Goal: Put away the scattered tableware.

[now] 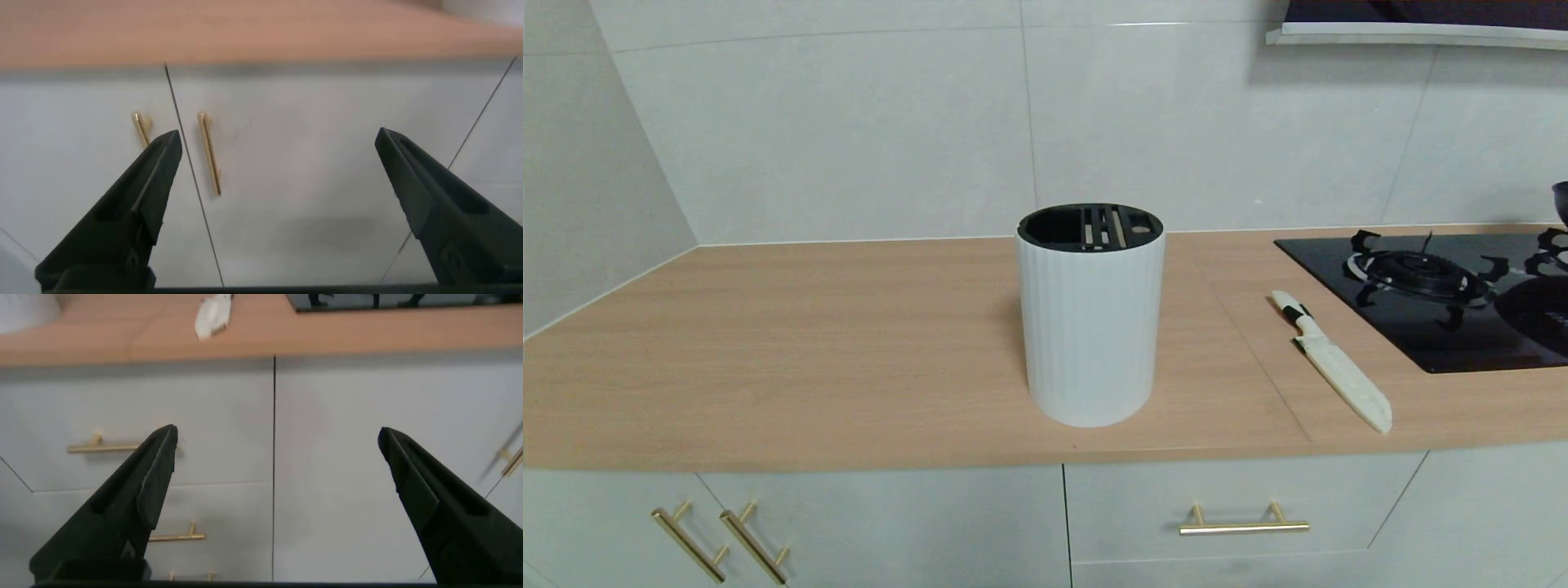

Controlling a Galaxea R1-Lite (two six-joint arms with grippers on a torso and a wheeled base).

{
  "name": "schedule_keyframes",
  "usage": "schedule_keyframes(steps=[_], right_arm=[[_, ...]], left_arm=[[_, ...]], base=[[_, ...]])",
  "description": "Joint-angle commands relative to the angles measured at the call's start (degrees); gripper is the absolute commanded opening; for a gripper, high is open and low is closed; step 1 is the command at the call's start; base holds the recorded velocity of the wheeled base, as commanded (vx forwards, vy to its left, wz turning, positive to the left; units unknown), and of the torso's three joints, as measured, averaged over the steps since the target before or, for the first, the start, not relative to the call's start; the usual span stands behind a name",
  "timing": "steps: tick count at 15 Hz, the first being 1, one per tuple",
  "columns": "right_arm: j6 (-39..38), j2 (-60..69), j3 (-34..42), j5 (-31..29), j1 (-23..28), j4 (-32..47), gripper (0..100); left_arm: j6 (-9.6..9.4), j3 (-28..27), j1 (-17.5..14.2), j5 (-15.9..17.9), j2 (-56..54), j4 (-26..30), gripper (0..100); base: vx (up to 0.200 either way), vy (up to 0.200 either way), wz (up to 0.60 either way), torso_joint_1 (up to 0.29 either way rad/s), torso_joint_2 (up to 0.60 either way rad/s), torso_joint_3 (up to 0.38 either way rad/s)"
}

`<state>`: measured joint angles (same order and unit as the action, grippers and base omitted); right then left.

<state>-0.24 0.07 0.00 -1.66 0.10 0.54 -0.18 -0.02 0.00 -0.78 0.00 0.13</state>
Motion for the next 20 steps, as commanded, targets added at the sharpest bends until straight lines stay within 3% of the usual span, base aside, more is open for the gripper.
schedule_keyframes(steps=[1,20], right_arm=[[0.0,-0.1,0.0,0.0,0.0,0.0,100],[0.0,-0.1,0.0,0.0,0.0,0.0,100]], left_arm=[[0.01,0.0,0.0,0.0,0.1,0.0,100],[0.01,0.0,0.0,0.0,0.0,0.0,100]], base=[[0.0,0.0,0.0,0.222,-0.49,-0.281],[0.0,0.0,0.0,0.248,-0.53,-0.286]])
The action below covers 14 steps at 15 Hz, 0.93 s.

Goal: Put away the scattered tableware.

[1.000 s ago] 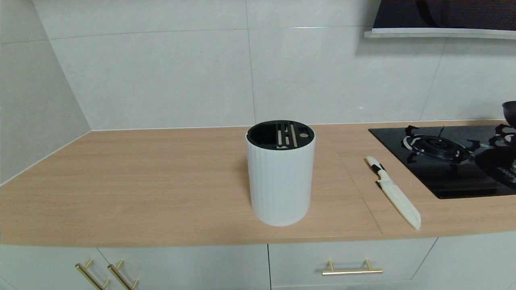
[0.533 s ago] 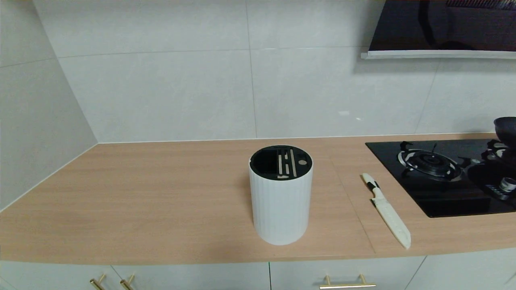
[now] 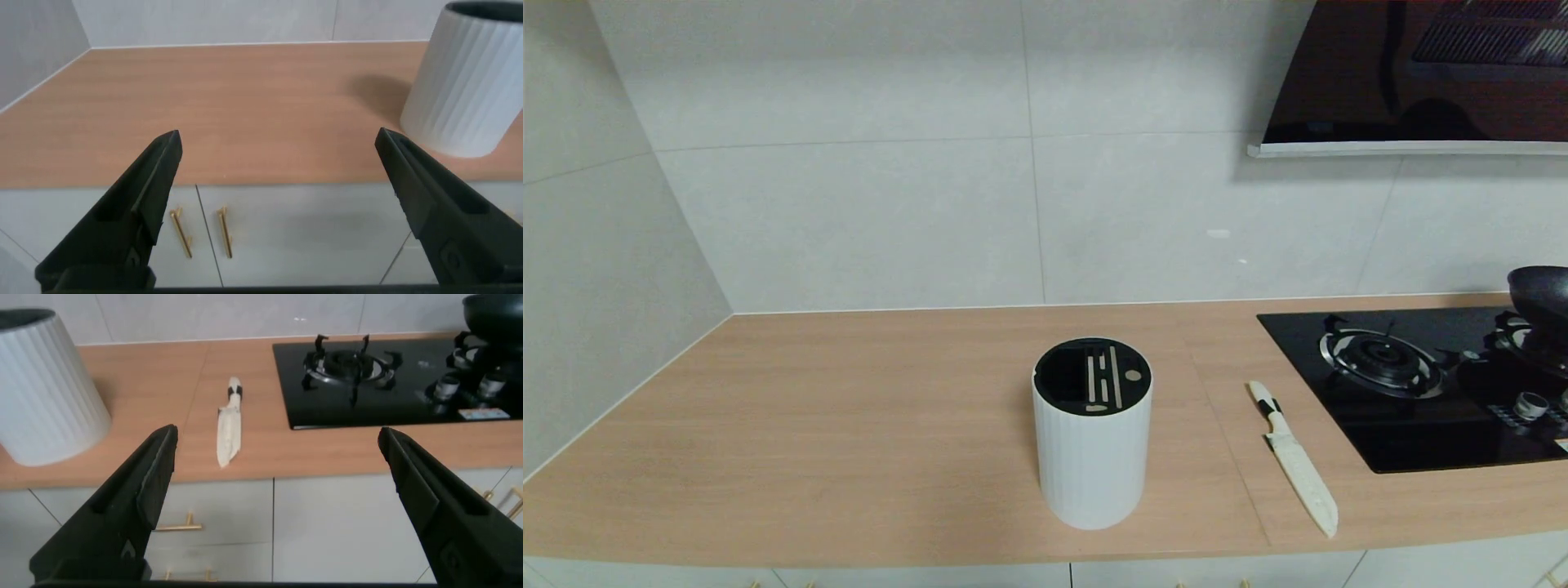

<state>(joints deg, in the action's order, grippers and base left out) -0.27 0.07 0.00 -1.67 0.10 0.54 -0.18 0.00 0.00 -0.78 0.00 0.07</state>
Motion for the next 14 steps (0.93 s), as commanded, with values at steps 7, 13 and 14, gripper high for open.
schedule_keyframes(steps=[7,13,14], right_arm=[[0.1,-0.1,0.0,0.1,0.0,0.0,100],[0.5,-0.1,-0.1,0.4,0.0,0.1,100],[0.9,-0.1,-0.1,0.5,0.0,0.1,100]], left_arm=[[0.01,0.0,0.0,0.0,0.0,0.0,100],[0.01,0.0,0.0,0.0,0.1,0.0,100],[0.01,0.0,0.0,0.0,0.1,0.0,100]], base=[[0.0,0.0,0.0,0.091,-0.18,-0.093],[0.0,0.0,0.0,0.0,0.0,0.0],[0.0,0.0,0.0,0.0,0.0,0.0]])
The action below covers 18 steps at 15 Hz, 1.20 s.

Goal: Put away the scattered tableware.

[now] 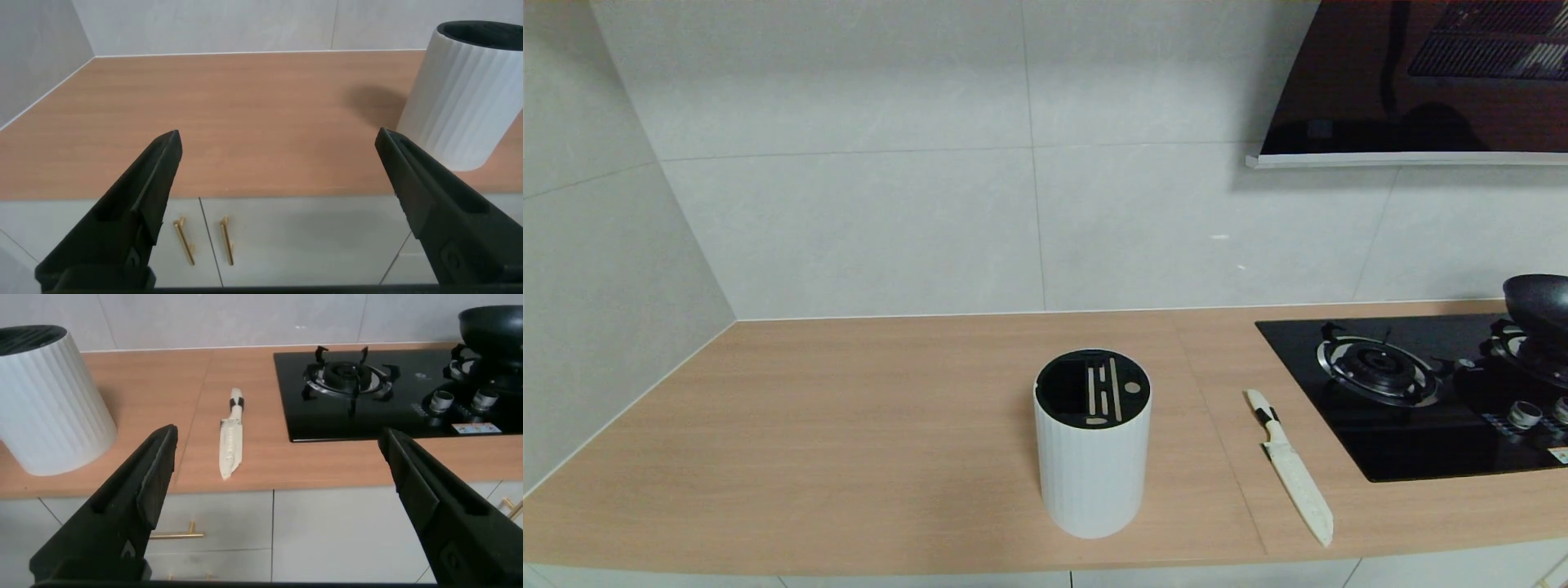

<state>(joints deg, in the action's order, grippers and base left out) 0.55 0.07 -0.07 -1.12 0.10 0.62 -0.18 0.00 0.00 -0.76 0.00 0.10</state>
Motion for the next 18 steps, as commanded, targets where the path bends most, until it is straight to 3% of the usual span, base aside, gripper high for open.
schedule_keyframes(steps=[1,3,5,8,13,18], right_arm=[[0.1,-0.1,0.0,0.2,0.0,0.0,100],[0.2,-0.1,-0.1,0.9,0.0,0.0,100],[-1.9,-3.4,-7.0,6.4,-0.7,0.2,100],[-1.9,-18.4,-10.4,7.8,-1.9,0.0,100],[-2.1,-42.5,-16.0,8.1,-8.4,-1.0,100],[-2.1,-66.3,-15.9,8.0,-8.4,-20.0,100]], left_arm=[[0.01,0.0,0.0,0.0,0.1,0.0,100],[-0.08,0.0,0.0,0.0,0.1,0.0,100],[-0.08,0.0,0.0,0.0,0.0,0.0,100],[-0.08,0.0,0.0,0.0,0.1,0.0,100],[-0.08,0.0,0.0,0.0,0.0,0.0,100],[-0.08,0.0,0.0,0.0,0.1,0.0,100]], base=[[0.0,0.0,0.0,0.0,0.0,0.0],[0.0,0.0,0.0,0.0,0.0,0.0],[0.0,0.0,0.0,0.0,0.0,0.0],[0.0,0.0,0.0,0.0,0.0,0.0],[0.0,0.0,0.0,0.0,0.0,0.0],[0.0,0.0,0.0,0.0,0.0,0.0]])
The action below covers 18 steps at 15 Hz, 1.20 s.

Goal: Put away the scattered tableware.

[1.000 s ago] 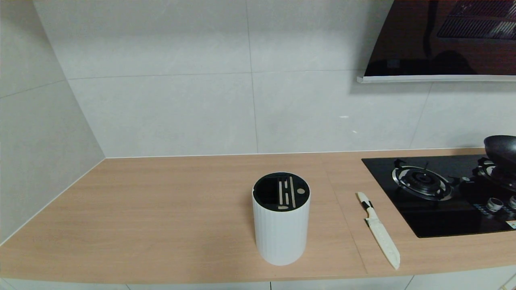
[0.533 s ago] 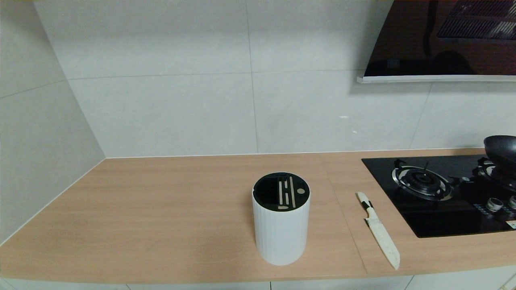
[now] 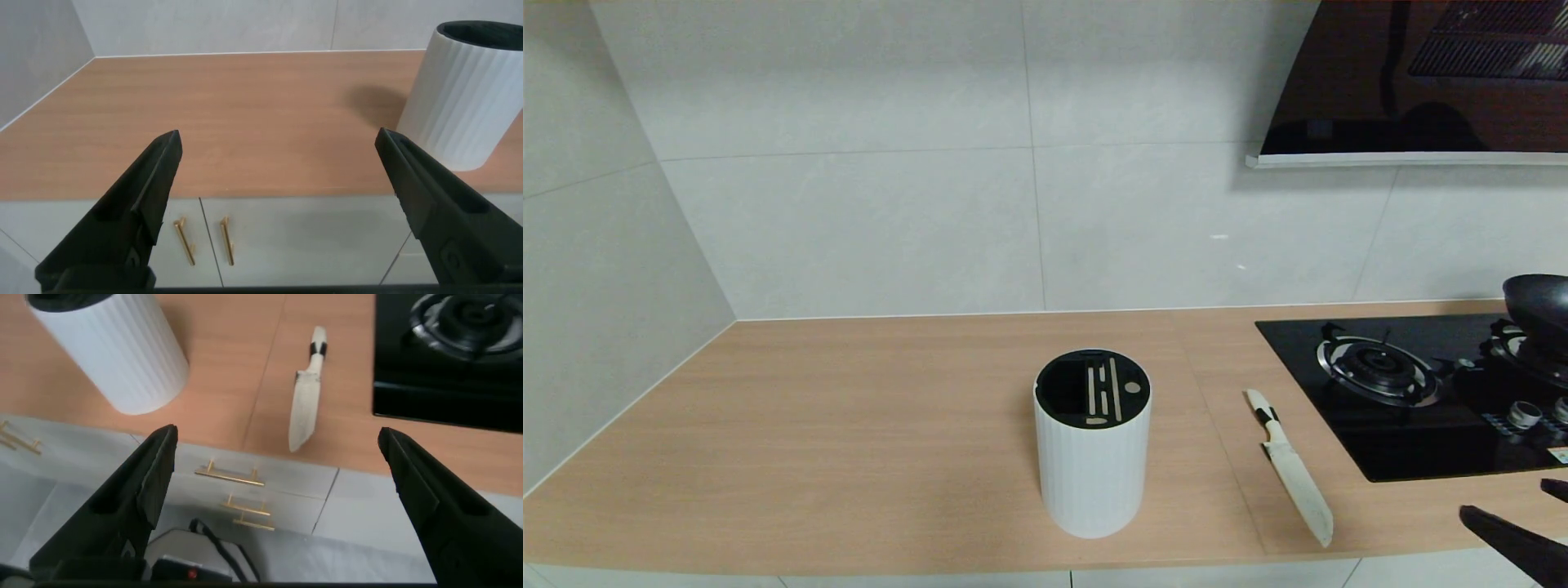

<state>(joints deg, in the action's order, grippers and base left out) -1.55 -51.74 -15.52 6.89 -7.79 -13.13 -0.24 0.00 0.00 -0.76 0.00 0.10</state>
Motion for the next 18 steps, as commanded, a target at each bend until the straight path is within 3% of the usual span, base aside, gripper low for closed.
schedule_keyframes(steps=[1,4,6,18], right_arm=[[0.0,-23.2,-0.7,0.0,-0.5,-13.7,100],[0.2,-39.6,-1.3,-1.6,-0.4,-28.1,100],[0.2,-46.3,-3.3,-2.9,-0.4,-33.1,100],[0.3,-65.5,-18.5,-5.3,-1.6,-34.0,100]], left_arm=[[-0.02,0.0,0.0,0.0,0.0,0.0,100],[-0.02,0.0,0.0,0.0,0.1,0.0,100],[-0.02,0.0,0.0,0.0,0.1,0.0,100],[-0.02,0.0,0.0,0.0,0.1,0.0,100]], base=[[0.0,0.0,0.0,0.0,0.0,0.0],[0.0,0.0,0.0,0.0,0.0,0.0],[0.0,0.0,0.0,0.0,0.0,0.0],[0.0,0.0,0.0,0.0,0.0,0.0]])
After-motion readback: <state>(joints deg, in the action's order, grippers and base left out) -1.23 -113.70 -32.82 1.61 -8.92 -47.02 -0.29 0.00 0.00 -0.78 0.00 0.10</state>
